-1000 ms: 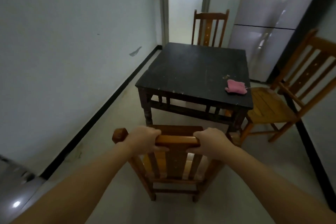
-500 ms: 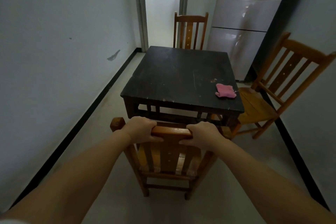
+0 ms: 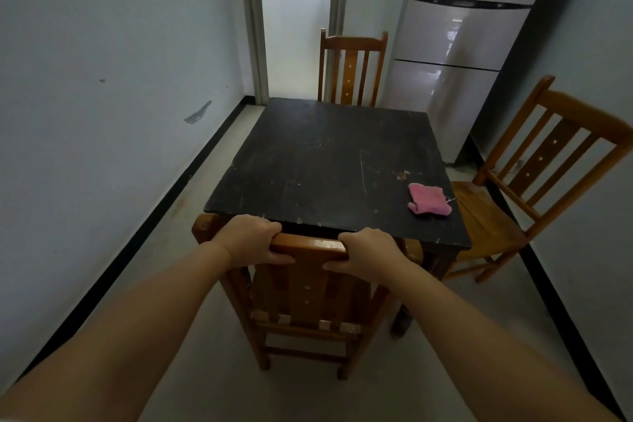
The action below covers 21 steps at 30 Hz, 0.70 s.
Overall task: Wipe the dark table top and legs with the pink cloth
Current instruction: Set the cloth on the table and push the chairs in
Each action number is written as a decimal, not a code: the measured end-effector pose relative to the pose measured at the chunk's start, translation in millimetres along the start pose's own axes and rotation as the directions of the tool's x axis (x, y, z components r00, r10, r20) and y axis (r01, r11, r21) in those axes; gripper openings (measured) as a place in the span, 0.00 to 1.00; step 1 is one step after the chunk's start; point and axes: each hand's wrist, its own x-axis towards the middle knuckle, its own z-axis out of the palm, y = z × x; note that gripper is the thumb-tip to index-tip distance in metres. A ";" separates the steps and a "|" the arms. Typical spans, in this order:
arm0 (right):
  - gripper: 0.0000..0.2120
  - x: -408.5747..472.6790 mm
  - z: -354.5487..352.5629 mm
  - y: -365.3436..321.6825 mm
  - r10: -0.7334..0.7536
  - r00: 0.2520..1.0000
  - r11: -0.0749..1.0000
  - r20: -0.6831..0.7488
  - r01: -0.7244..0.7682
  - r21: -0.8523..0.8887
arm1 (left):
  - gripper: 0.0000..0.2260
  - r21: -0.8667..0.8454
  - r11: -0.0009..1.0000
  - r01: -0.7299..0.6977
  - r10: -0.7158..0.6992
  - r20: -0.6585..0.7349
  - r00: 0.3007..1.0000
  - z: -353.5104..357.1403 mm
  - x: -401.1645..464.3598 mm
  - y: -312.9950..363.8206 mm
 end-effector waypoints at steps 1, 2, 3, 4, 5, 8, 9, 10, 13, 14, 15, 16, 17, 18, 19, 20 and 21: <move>0.19 3.3 -0.9 1.4 0.001 1.000 1.000 -0.001 -0.001 0.000 | 0.20 0.013 1.000 0.002 -0.002 -0.004 1.000 0.4 3.1 -2.2; 0.19 5.6 -1.5 2.6 0.000 1.000 1.000 -0.001 0.000 0.001 | 0.20 0.020 1.000 0.005 -0.005 -0.006 1.000 0.0 5.1 -3.3; 0.20 6.7 -2.1 3.2 -0.001 1.000 1.000 0.002 0.001 0.003 | 0.20 0.022 1.000 0.011 -0.011 -0.001 1.000 -0.9 5.7 -2.9; 0.20 7.0 -2.5 3.4 -0.002 1.000 1.000 0.004 0.002 0.009 | 0.20 0.019 1.000 0.019 -0.019 0.009 1.000 -2.0 5.7 -2.2; 0.20 7.2 -2.5 3.5 -0.002 1.000 1.000 0.008 0.002 0.022 | 0.21 0.015 1.000 0.026 -0.026 0.020 0.999 -3.7 5.5 -1.1; 0.19 6.3 -5.9 1.6 -0.005 0.998 0.998 0.067 0.001 0.055 | 0.20 -0.010 0.999 0.048 -0.047 0.082 0.995 -10.7 4.2 2.7; 0.20 6.4 -9.3 1.2 -0.004 0.994 0.997 0.112 -0.005 0.074 | 0.20 -0.023 0.998 0.062 -0.058 0.137 0.989 -13.7 4.1 4.4; 0.21 7.7 -13.5 0.4 -0.003 0.985 0.994 0.171 -0.016 0.105 | 0.19 -0.041 0.996 0.078 -0.068 0.205 0.976 -18.3 4.3 5.9; 0.24 27.0 -30.7 -7.6 -0.059 0.967 0.987 0.249 0.019 0.159 | 0.24 -0.059 0.992 0.110 -0.083 0.345 0.935 -41.1 6.6 -1.4; 0.24 39.6 -36.3 -13.6 -0.088 0.978 0.985 0.191 0.057 0.162 | 0.26 -0.054 0.991 0.125 -0.101 0.317 0.943 -51.9 3.8 -9.3; 0.23 53.8 -41.5 -22.6 -0.115 0.988 0.982 0.103 0.098 0.160 | 0.26 -0.057 0.987 0.153 -0.134 0.250 0.959 -62.4 -1.7 -20.3; 0.23 68.6 -45.4 -34.5 -0.141 0.990 0.980 0.013 0.138 0.145 | 0.26 -0.076 0.978 0.192 -0.178 0.167 0.970 -70.6 -10.1 -34.2; 0.22 84.0 -48.6 -49.1 -0.165 0.984 0.978 -0.069 0.172 0.119 | 0.25 -0.112 0.966 0.234 -0.224 0.090 0.970 -76.8 -21.1 -50.0; 0.23 98.8 -51.0 -65.7 -0.186 0.973 0.976 -0.140 0.200 0.090 | 0.25 -0.160 0.947 0.279 -0.276 0.039 0.960 -80.5 -34.0 -66.7; 0.23 113.5 -53.2 -83.6 -0.208 0.958 0.972 -0.198 0.225 0.070 | 0.25 -0.200 0.925 0.324 -0.329 0.010 0.944 -82.1 -47.9 -84.7; 0.23 128.2 -54.6 -102.7 -0.231 0.944 0.966 -0.237 0.251 0.056 | 0.26 -0.213 0.905 0.367 -0.377 -0.005 0.926 -81.7 -63.0 -102.4; 0.23 142.1 -54.6 -122.3 -0.253 0.933 0.961 -0.254 0.273 0.044 | 0.27 -0.198 0.892 0.405 -0.417 -0.016 0.909 -78.8 -77.8 -119.1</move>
